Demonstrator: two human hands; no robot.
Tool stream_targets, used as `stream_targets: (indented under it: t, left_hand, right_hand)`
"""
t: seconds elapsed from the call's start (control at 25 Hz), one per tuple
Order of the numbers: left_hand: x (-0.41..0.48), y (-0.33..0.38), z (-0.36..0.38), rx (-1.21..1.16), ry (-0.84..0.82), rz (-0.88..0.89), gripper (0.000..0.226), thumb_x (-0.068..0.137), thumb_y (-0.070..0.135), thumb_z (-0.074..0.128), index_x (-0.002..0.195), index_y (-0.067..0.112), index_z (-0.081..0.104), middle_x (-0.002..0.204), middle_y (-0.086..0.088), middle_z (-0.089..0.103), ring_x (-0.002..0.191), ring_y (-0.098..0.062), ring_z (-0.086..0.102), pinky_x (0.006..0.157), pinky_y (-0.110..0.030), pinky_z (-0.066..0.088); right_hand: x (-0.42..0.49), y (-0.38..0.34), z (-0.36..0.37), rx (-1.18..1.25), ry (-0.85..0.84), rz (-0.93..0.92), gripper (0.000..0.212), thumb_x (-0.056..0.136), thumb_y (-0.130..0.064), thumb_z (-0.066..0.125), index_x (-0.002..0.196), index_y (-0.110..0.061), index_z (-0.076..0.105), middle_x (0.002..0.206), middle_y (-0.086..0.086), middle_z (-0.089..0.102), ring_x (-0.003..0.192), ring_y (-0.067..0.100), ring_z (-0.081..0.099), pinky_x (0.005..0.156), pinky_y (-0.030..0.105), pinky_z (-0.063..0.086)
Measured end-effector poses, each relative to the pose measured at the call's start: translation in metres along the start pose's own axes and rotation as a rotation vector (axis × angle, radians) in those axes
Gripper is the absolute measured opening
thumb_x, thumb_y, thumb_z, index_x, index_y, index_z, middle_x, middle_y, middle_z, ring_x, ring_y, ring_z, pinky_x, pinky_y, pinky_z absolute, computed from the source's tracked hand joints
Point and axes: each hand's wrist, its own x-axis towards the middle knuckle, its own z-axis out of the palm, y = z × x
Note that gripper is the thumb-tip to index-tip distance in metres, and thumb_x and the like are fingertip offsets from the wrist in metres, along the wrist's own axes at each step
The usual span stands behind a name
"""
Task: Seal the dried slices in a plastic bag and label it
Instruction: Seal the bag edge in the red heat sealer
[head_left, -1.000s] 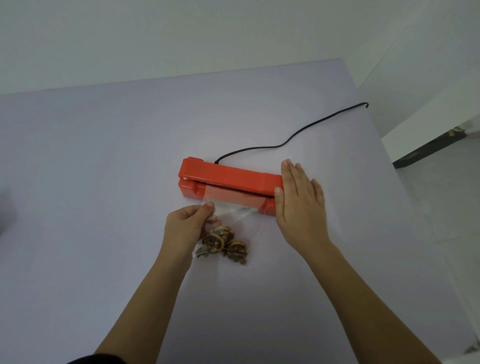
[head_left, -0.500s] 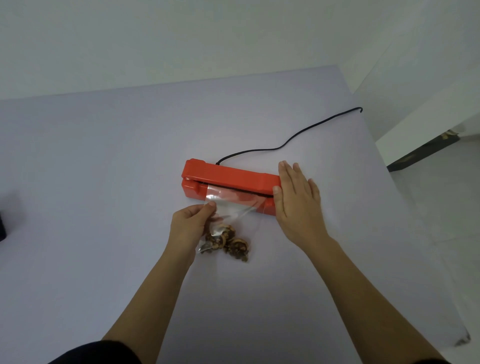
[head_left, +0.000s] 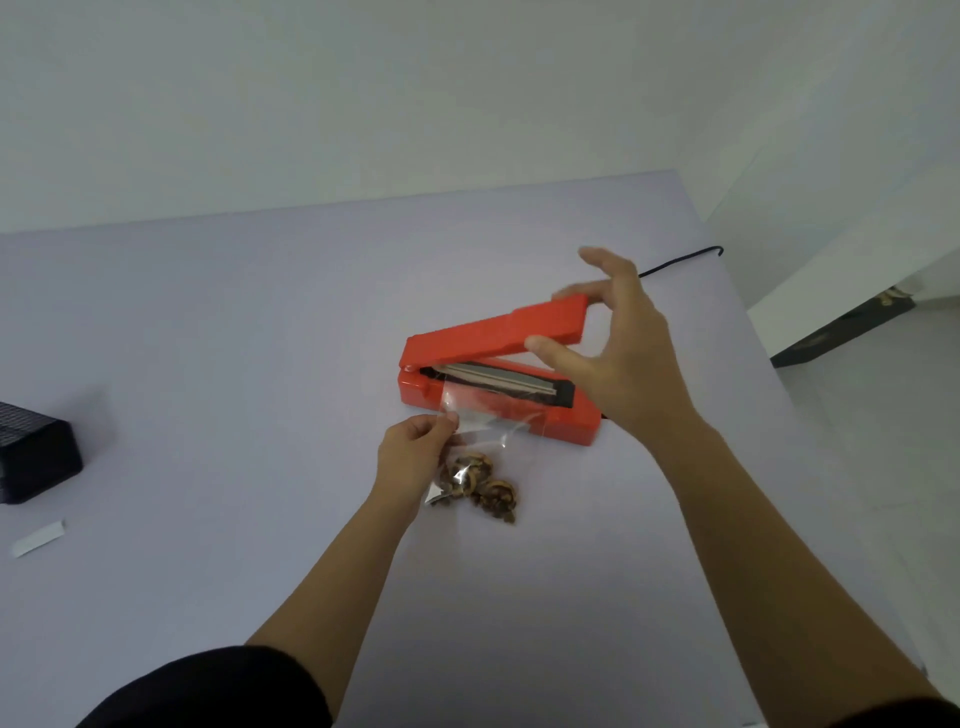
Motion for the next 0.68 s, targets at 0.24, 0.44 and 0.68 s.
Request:
stream_targets:
  t: [0.24, 0.44, 0.68]
  left_hand:
    - [-0.002, 0.0, -0.008, 0.144, 0.015, 0.113, 0.017, 0.086, 0.028, 0.062, 0.087, 0.011, 0.064, 0.075, -0.007, 0.07, 0.071, -0.024, 0.067, 0.078, -0.043, 0.058]
    - [-0.003, -0.003, -0.009, 0.202, 0.005, 0.162, 0.015, 0.086, 0.025, 0.061, 0.098, 0.016, 0.059, 0.086, -0.008, 0.07, 0.076, -0.02, 0.07, 0.077, -0.038, 0.058]
    - [-0.005, -0.008, -0.004, 0.202, 0.01, 0.303, 0.036, 0.089, 0.015, 0.056, 0.117, 0.024, 0.035, 0.089, -0.007, 0.064, 0.071, -0.02, 0.07, 0.066, -0.039, 0.06]
  right_hand:
    - [0.044, -0.057, 0.021, 0.267, -0.235, -0.125, 0.055, 0.082, -0.025, 0.07, 0.128, -0.027, 0.04, 0.111, -0.011, 0.067, 0.11, -0.001, 0.055, 0.099, 0.026, 0.037]
    - [0.066, -0.087, 0.058, 0.262, -0.332, -0.169, 0.054, 0.084, -0.033, 0.067, 0.131, -0.026, 0.041, 0.128, -0.006, 0.06, 0.122, 0.001, 0.049, 0.099, 0.023, 0.033]
    - [0.036, -0.02, 0.04, 0.284, 0.151, 0.156, 0.03, 0.088, -0.023, 0.061, 0.116, -0.018, 0.051, 0.105, -0.006, 0.06, 0.094, 0.007, 0.057, 0.076, 0.005, 0.041]
